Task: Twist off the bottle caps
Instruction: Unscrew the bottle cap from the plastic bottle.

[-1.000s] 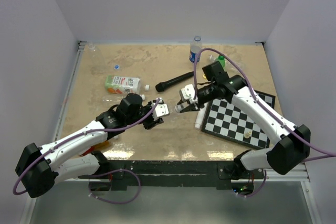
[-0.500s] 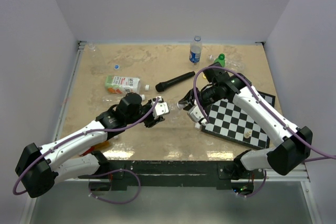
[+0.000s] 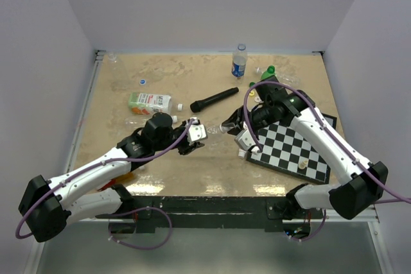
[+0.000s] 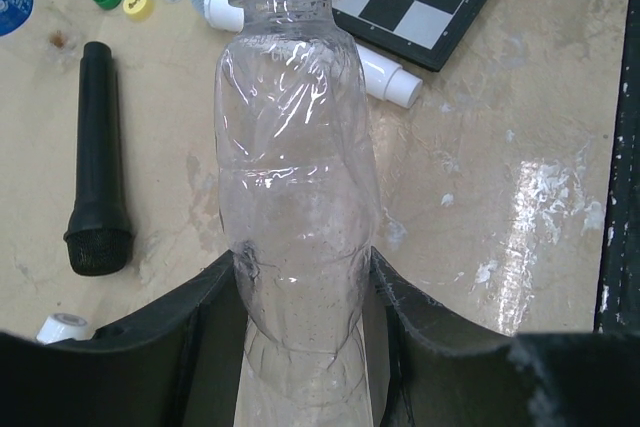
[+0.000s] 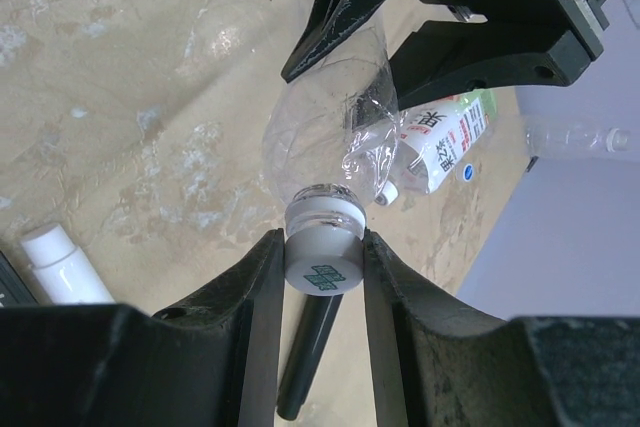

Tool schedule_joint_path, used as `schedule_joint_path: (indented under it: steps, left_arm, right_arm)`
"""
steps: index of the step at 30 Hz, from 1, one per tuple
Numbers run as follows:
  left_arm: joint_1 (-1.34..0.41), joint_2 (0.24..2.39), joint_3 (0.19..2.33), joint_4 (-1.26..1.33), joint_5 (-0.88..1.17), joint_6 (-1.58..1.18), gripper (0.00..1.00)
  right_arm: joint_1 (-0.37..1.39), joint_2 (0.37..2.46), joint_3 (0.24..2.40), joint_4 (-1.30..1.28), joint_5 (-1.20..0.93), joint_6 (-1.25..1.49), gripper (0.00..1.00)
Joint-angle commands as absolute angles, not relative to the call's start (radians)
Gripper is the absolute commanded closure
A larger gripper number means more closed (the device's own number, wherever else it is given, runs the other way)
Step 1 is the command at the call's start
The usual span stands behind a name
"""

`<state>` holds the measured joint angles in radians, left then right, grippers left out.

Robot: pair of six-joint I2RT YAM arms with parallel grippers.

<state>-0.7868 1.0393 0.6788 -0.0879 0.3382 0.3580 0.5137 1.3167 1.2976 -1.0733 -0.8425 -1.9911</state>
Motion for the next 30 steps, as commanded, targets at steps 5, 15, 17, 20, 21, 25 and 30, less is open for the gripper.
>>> schedule_joint_path:
  steps: [5,15,17,20,21,25,30]
  left_arm:
    - [-0.779,1.022,0.687,-0.161,0.368,0.344,1.0]
    - [-0.779,1.019,0.686,-0.161,0.385,0.345,1.0]
    - [-0.779,1.022,0.686,-0.161,0.4,0.345,1.0]
    - [-0.778,1.02,0.686,-0.164,0.437,0.342,1.0]
    - [-0.778,1.019,0.686,-0.166,0.452,0.344,1.0]
    - [-0.776,1.028,0.683,-0.164,0.495,0.341,1.0]
    - [-0.775,1.035,0.687,-0.167,0.489,0.337,1.0]
  right_arm:
    - [0.428,1.243,1.293,-1.137,-0.85,-2.238,1.0]
    - [0.402,1.212,1.247,-1.144,-0.9,-2.247,1.0]
    - [0.4,1.212,1.247,-1.149,-0.92,-2.244,1.0]
    - [0.4,1.213,1.232,-1.15,-0.939,-2.261,1.0]
    - [0.399,1.213,1.227,-1.15,-0.94,-2.267,1.0]
    - [0.399,1.212,1.216,-1.152,-0.968,-2.266,1.0]
    - [0.4,1.223,1.16,-1.147,-1.018,-2.264,0.97]
